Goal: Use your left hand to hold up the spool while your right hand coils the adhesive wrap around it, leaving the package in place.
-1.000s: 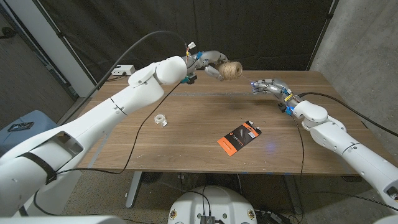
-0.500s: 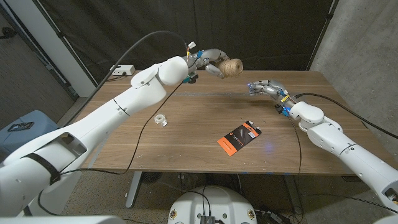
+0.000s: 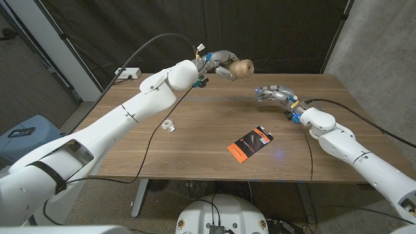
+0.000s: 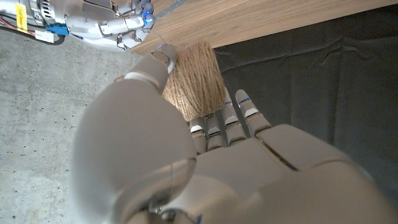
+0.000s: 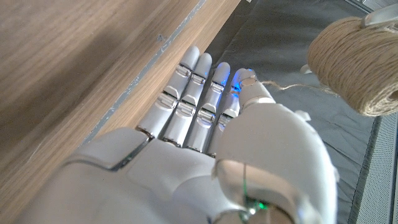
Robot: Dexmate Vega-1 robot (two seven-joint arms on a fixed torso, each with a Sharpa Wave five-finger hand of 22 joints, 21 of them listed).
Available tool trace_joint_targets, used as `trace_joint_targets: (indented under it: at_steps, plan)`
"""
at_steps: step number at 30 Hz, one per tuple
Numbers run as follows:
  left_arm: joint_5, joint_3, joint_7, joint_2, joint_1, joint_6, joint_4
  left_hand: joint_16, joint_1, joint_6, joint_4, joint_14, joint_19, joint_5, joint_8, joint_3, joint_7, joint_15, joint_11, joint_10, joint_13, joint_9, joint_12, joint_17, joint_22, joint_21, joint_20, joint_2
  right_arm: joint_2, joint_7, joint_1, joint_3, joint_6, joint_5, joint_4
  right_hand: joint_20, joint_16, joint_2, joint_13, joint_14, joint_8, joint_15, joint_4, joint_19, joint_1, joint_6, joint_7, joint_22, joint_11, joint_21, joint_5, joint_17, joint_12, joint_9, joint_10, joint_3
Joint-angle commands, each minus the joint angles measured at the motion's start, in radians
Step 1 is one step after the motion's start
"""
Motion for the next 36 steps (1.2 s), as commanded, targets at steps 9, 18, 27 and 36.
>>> trace_joint_targets:
  at_steps: [9,18,27,36]
  plan:
    - [0.015,0.025,0.040,-0.018,-0.001,0.046,0.007,0.009,-0.071,0.076,0.011,0.010,0.006,0.007,0.006,0.017,0.018,0.002,-0.003,0.013,0.014,0.102,0.010,0.003,0.003,0.009,-0.002,0.086,-0.015,-0.012,-0.044,0.003,-0.013,0.013,-0.068,-0.074,-0.004,0.008,0.006,0.009,0.005,-0.111,-0.002,-0.005,0.002,0.010,0.000,0.004,0.000,0.010,0.002,0.005,-0.002,0.002,0.002,0.001]
    - [0.013,0.028,0.050,-0.023,-0.003,0.062,0.011,0.008,-0.072,0.076,0.011,0.012,0.007,0.007,0.005,0.018,0.017,0.001,-0.003,0.013,0.014,0.102,0.010,0.002,0.003,0.010,-0.002,0.085,-0.019,-0.017,-0.061,-0.004,-0.018,0.007,-0.093,-0.073,-0.005,0.008,0.006,0.010,0.004,-0.110,-0.002,-0.005,0.002,0.011,-0.001,0.004,-0.001,0.012,0.002,0.006,-0.003,0.002,0.002,0.001]
    - [0.006,0.028,0.060,-0.023,-0.001,0.064,0.014,0.007,-0.073,0.076,0.011,0.011,0.006,0.008,0.004,0.019,0.017,0.003,-0.002,0.014,0.014,0.103,0.010,0.001,0.003,0.011,-0.001,0.085,-0.026,0.000,-0.070,-0.016,-0.021,0.004,-0.115,-0.073,-0.008,0.006,0.006,0.007,0.000,-0.110,-0.003,-0.006,0.002,0.005,-0.001,0.004,0.000,0.014,0.002,0.007,-0.006,0.003,-0.002,0.000]
    - [0.001,0.026,0.068,-0.020,0.002,0.068,0.014,0.010,-0.073,0.077,0.011,0.010,0.006,0.008,0.004,0.017,0.016,0.003,-0.002,0.015,0.014,0.103,0.011,0.004,0.003,0.012,-0.002,0.085,-0.036,0.036,-0.073,-0.025,-0.020,0.015,-0.127,-0.056,-0.023,-0.024,0.007,-0.024,-0.034,-0.090,0.017,-0.023,-0.050,-0.068,0.012,0.003,0.011,0.012,-0.003,0.010,-0.031,0.004,-0.049,-0.031]
